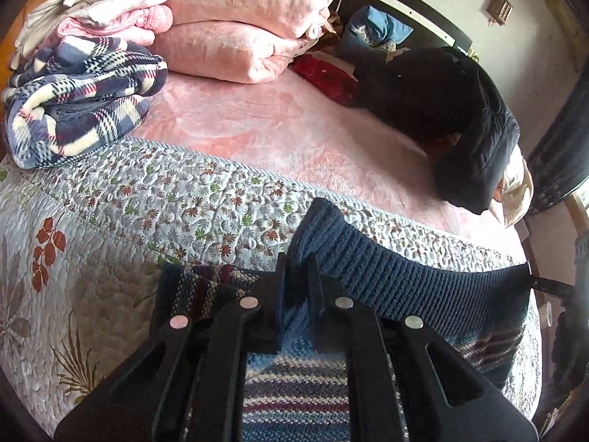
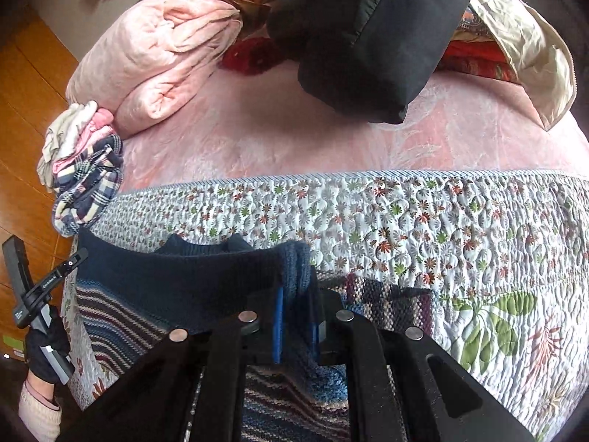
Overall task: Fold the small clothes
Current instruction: 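Lift the hem with both tools and fold it up toward the collar, then open both tools and release the folded hem onto the sweater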
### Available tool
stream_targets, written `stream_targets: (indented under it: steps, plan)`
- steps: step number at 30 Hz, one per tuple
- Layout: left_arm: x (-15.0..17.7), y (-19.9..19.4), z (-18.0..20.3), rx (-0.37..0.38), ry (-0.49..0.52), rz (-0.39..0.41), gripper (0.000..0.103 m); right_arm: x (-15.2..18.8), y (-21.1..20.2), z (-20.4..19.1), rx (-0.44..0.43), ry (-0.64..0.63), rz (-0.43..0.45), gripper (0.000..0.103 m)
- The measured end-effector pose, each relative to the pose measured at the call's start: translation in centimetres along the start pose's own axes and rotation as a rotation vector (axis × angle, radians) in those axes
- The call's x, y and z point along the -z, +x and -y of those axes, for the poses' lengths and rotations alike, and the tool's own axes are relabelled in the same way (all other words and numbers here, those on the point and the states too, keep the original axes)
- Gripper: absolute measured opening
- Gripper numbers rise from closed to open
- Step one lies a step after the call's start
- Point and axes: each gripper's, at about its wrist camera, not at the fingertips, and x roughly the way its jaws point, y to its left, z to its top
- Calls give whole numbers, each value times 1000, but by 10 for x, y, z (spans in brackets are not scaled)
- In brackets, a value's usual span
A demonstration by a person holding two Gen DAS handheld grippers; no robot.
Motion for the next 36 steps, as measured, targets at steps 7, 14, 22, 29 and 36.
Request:
stream_targets:
  steps: [7, 14, 22, 29, 36]
  plan:
    - [10, 50, -12, -68, -7, -80, 8, -4, 50, 11, 51, 37, -55, 11]
    - [16, 82, -17, -124, -4, -131, 10, -2, 84, 16, 104, 23, -97, 11]
    - [22, 85, -20, -153, -24, -148, 19, 8, 100, 17, 170, 4, -115, 19]
    - [27, 28, -23, -177, -42, -94, 29, 18, 28, 9, 77, -14, -51, 23]
    - [76, -23, -1, -109, 43, -151, 37, 91, -18, -1, -4, -89, -111, 25]
